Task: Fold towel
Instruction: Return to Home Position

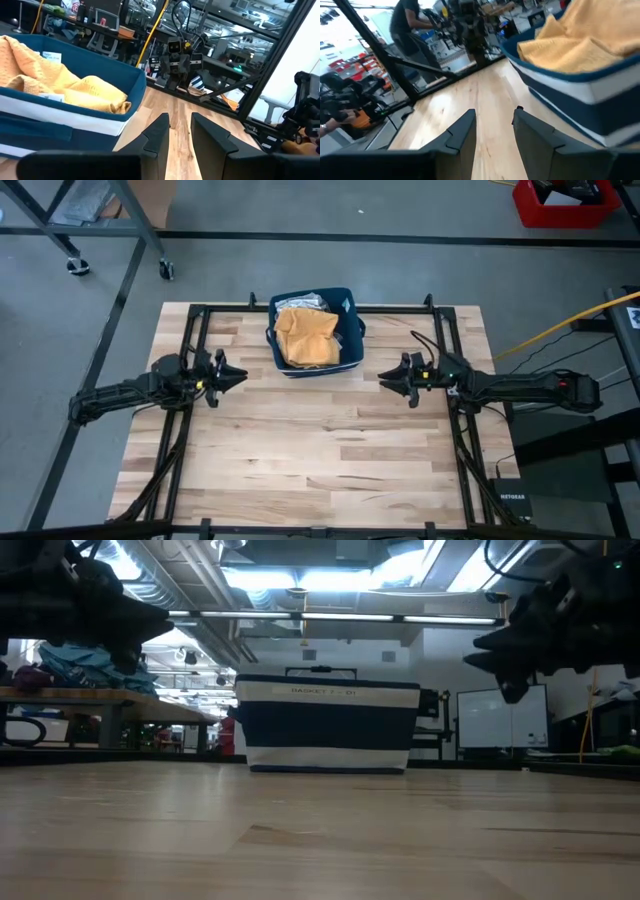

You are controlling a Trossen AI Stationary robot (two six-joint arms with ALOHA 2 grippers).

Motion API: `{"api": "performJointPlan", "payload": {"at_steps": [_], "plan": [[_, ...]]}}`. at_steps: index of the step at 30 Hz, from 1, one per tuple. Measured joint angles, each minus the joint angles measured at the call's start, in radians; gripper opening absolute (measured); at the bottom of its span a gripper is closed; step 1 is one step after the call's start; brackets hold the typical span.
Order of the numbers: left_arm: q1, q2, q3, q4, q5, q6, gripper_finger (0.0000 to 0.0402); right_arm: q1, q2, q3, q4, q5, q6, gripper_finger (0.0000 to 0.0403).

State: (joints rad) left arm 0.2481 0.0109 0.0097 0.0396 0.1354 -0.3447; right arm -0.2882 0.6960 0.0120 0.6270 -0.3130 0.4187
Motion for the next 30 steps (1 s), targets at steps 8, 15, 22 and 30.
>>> {"api": "performJointPlan", "payload": {"at_steps": [8,15,22,30], "plan": [[0.001,0.000,0.000,-0.013,-0.069,0.043,0.0072,0.000,0.002,-0.001,-0.010,0.119,-0.059,0.0133],[0.002,0.001,0.000,-0.026,-0.134,0.190,0.0072,0.000,0.002,-0.002,-0.116,0.260,-0.077,0.0133],[0.002,0.001,0.000,-0.027,-0.136,0.191,0.0072,0.000,0.002,-0.003,-0.255,0.261,-0.017,0.0133],[0.002,0.001,0.000,-0.028,-0.136,0.188,0.0072,0.000,0.002,-0.004,-0.381,0.261,-0.004,0.0133]]}}
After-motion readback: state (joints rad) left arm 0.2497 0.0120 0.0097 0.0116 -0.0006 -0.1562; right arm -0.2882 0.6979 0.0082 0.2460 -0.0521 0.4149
